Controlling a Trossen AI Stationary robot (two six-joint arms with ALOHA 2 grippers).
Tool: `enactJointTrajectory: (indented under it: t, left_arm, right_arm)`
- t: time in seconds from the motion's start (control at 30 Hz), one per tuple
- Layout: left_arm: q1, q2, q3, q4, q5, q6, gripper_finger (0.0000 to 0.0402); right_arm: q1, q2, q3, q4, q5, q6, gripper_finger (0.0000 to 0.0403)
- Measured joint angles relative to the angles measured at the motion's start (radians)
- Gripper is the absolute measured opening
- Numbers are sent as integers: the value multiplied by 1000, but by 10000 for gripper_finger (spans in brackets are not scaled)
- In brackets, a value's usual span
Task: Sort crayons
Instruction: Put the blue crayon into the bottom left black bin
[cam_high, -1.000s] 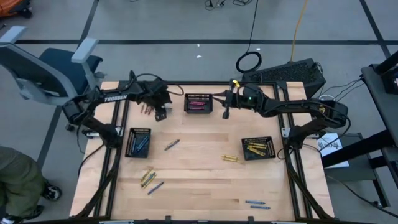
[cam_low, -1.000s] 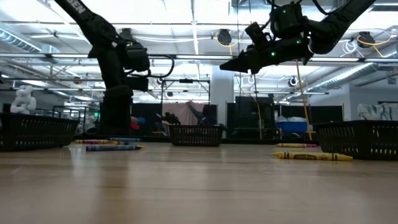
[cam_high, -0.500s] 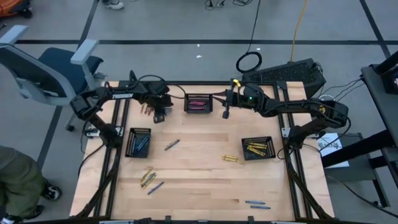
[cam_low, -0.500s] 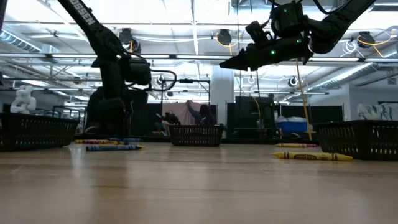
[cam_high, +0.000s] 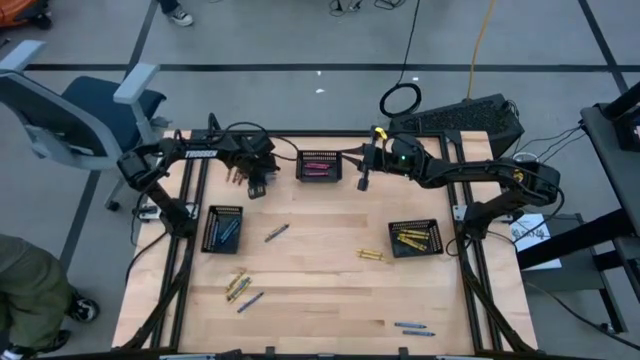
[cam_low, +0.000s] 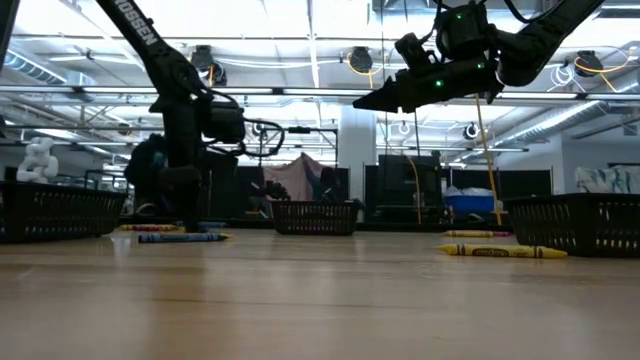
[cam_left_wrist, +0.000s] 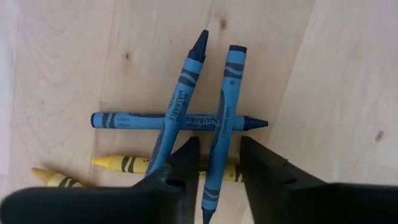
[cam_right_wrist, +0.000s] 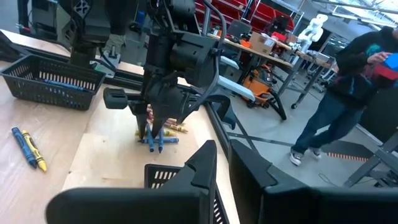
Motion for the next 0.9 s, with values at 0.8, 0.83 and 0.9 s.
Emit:
enactJointTrajectory:
  t: [0.8, 0.83, 0.9]
  left_arm:
    - [-325, -460, 27, -564, 4, -867, 9]
    - [-357, -491, 5, -575, 18, -940, 9]
    - [-413, -549, -49, -588, 55, -1085, 9]
  right_arm:
    - [10, 0, 0, 38, 0, -24, 27]
    - [10, 0, 0, 46, 0, -38, 27]
    - [10, 0, 0, 59, 0, -64, 27]
